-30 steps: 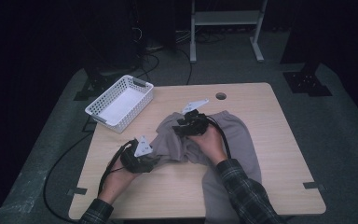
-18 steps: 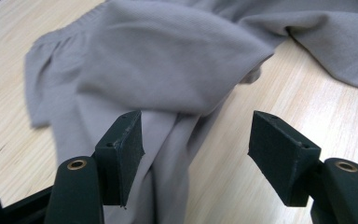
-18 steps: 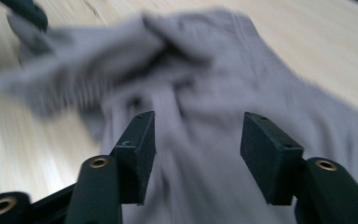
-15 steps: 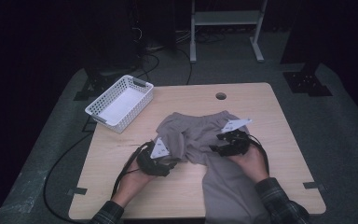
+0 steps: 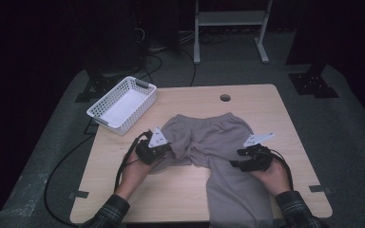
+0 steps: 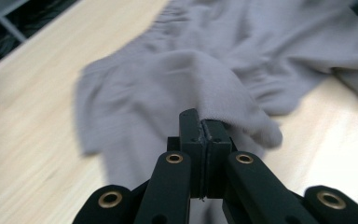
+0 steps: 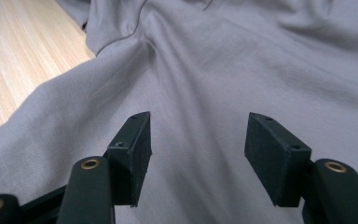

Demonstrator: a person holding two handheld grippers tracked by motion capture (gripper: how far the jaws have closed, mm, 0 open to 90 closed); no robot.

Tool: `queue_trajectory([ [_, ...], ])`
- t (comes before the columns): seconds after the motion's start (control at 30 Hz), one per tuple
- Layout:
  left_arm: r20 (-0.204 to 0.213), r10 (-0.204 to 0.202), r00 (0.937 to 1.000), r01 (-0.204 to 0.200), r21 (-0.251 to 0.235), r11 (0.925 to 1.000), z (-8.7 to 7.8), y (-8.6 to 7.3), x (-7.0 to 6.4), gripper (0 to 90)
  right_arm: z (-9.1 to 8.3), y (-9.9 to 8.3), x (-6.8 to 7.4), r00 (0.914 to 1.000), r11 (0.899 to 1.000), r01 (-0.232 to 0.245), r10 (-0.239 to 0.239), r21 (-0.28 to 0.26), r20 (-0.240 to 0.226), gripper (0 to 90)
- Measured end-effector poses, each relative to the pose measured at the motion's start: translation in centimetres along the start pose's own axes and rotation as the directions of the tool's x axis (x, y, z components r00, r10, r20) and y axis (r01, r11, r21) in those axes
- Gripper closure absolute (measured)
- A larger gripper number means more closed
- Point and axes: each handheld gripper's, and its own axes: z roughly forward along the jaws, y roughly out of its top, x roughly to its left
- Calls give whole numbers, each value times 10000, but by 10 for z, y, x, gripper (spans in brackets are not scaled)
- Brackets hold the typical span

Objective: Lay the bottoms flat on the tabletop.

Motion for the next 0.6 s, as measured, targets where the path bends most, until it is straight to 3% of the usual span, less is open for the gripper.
queue_trajectory([
  [0.13, -703, -619, 9956, 636, 214, 9977, -11, -19, 28, 896, 8, 0, 2, 9997, 9991, 229, -231, 348, 65, 396],
  [0.23, -1180, -1431, 9827, 1490, 433, 9879, -11, -37, 49, 868, 11, -1, 2, 9996, 9977, 264, -271, 620, 100, 391],
  [0.27, -1362, -1701, 9760, 1806, 689, 9811, -10, -46, 58, 843, 12, -1, 2, 9996, 9975, 268, -275, 653, 96, 391],
  [0.33, -1384, -2146, 9668, 2263, 752, 9711, -12, -57, 68, 782, 14, -2, 2, 9993, 9963, 347, -358, 782, 125, 388],
  [0.4, -1336, -2338, 9631, 2427, 550, 9685, -19, -60, 72, 766, 16, -2, 2, 9987, 9943, 446, -469, 970, 221, 386],
  [0.5, -1261, -2321, 9645, 2364, 200, 9715, -32, -57, 72, 755, 16, -3, 2, 9984, 9938, 505, -527, 992, 198, 380],
  [0.6, -778, -2250, 9713, 2242, -188, 9744, -38, -51, 66, 744, 16, -3, 1, 9986, 9941, 496, -512, 960, 137, 377],
])
